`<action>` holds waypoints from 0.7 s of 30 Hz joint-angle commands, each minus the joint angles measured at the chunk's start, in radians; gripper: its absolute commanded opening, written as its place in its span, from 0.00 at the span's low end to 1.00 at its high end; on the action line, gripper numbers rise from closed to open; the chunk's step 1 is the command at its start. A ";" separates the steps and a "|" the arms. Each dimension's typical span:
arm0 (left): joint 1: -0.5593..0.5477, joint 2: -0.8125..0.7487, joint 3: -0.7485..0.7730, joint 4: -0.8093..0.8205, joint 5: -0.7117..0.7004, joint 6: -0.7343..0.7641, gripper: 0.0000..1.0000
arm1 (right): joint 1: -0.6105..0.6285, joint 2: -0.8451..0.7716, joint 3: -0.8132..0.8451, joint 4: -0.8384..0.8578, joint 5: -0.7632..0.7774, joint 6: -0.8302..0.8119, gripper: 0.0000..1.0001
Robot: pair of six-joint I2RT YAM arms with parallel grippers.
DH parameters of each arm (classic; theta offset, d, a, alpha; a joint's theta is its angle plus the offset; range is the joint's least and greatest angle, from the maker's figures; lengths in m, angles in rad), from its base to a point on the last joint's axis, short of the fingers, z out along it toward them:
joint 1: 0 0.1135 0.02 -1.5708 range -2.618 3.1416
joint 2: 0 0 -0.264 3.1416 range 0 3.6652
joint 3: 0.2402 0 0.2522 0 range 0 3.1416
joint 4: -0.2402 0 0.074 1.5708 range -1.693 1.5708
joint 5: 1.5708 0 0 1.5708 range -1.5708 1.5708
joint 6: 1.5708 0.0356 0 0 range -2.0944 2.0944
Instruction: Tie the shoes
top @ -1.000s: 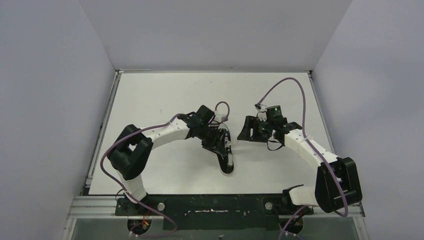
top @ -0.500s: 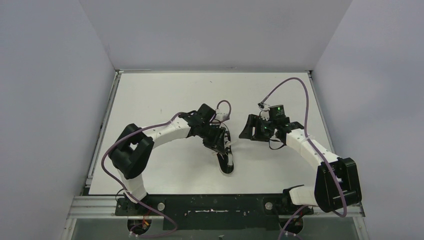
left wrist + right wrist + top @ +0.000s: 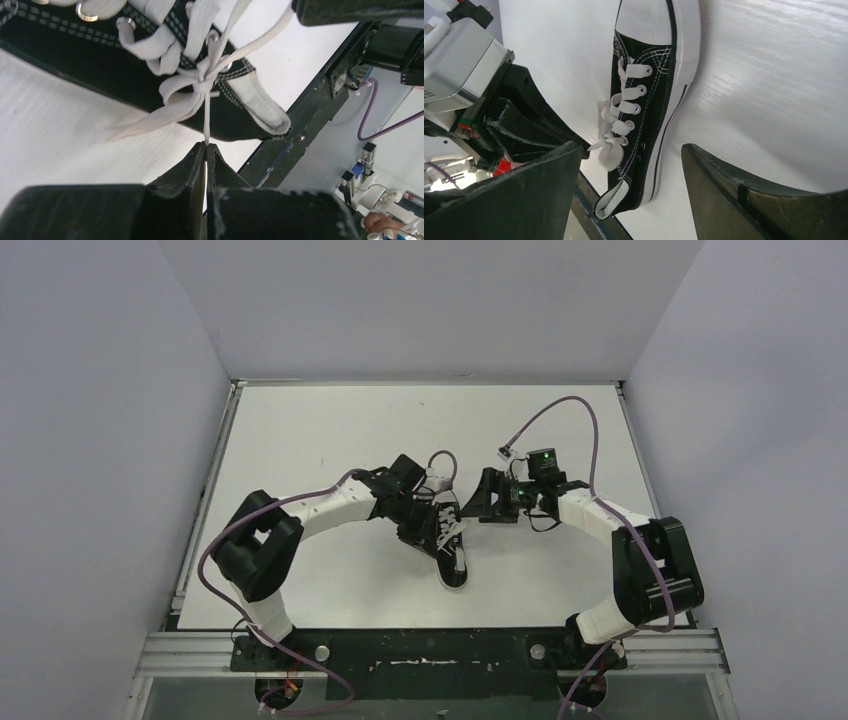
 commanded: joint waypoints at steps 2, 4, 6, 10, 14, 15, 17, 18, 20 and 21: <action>0.032 -0.089 -0.074 0.024 0.049 -0.011 0.00 | 0.002 0.059 0.007 0.175 -0.216 -0.019 0.73; 0.045 -0.100 -0.105 0.044 0.065 -0.023 0.00 | 0.004 0.082 0.009 0.183 -0.266 -0.036 0.70; 0.056 -0.114 -0.137 0.070 0.079 -0.036 0.00 | 0.008 0.106 0.007 0.228 -0.295 -0.036 0.66; 0.064 -0.132 -0.169 0.094 0.104 -0.047 0.00 | 0.048 0.087 -0.004 0.262 -0.281 -0.074 0.61; 0.072 -0.131 -0.184 0.094 0.119 -0.041 0.00 | 0.077 0.000 -0.006 0.201 -0.167 -0.241 0.57; 0.075 -0.129 -0.190 0.098 0.122 -0.041 0.00 | 0.078 -0.020 -0.007 0.196 -0.152 -0.284 0.55; 0.080 -0.127 -0.195 0.104 0.133 -0.042 0.00 | 0.075 -0.047 -0.013 0.210 -0.136 -0.351 0.53; 0.081 -0.125 -0.197 0.106 0.137 -0.042 0.00 | 0.074 -0.057 -0.015 0.220 -0.151 -0.398 0.52; 0.081 -0.124 -0.201 0.110 0.145 -0.041 0.00 | 0.078 -0.075 -0.014 0.200 -0.171 -0.531 0.51; 0.082 -0.124 -0.203 0.113 0.147 -0.043 0.00 | 0.080 -0.079 -0.007 0.158 -0.186 -0.610 0.51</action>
